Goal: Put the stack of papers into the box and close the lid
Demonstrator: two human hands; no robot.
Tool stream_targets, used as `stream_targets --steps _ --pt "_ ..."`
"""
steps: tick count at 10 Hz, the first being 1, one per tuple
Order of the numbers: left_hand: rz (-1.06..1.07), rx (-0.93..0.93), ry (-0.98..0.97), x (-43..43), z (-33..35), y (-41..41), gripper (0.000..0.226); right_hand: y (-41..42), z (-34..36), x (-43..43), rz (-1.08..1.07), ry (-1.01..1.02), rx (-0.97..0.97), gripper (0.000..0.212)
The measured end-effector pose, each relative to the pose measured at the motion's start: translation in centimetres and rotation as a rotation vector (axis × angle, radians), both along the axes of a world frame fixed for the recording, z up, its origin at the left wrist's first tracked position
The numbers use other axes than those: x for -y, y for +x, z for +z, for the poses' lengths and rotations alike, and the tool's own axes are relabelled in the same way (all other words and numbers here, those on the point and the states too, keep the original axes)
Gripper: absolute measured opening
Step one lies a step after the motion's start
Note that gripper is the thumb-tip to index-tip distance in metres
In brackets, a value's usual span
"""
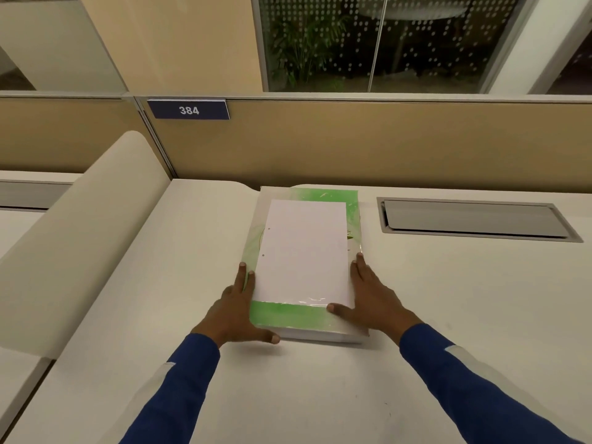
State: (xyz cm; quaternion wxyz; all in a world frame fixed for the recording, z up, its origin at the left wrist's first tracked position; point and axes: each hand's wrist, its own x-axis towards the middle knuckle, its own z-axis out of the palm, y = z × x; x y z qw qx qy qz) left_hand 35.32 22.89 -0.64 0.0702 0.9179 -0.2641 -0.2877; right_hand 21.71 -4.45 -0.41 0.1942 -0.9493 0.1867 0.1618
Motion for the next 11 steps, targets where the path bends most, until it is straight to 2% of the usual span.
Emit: stream_targets --steps 1,2,4,8,10,11 --pt "-0.047 0.079 0.066 0.7 -0.2 1.0 0.161 1.5 0.4 0.2 0.01 -0.01 -0.061 0.14" --pt "-0.05 0.103 0.094 1.8 0.1 2.2 0.157 3.1 1.1 0.8 0.018 -0.026 -0.105 0.145" --pt "-0.046 0.098 0.097 3.3 0.7 4.4 0.154 5.9 1.4 1.8 0.001 0.009 -0.123 0.146" --pt "-0.024 0.089 0.06 3.7 0.6 5.4 0.152 6.3 0.1 2.9 -0.033 0.068 -0.008 0.144" --pt "-0.071 0.241 0.218 4.5 0.6 4.0 0.143 4.4 0.3 2.4 -0.016 -0.004 0.054 0.129" --pt "-0.104 0.377 0.163 5.8 -0.6 0.1 0.13 1.2 -0.3 2.3 0.024 0.01 0.111 0.115"
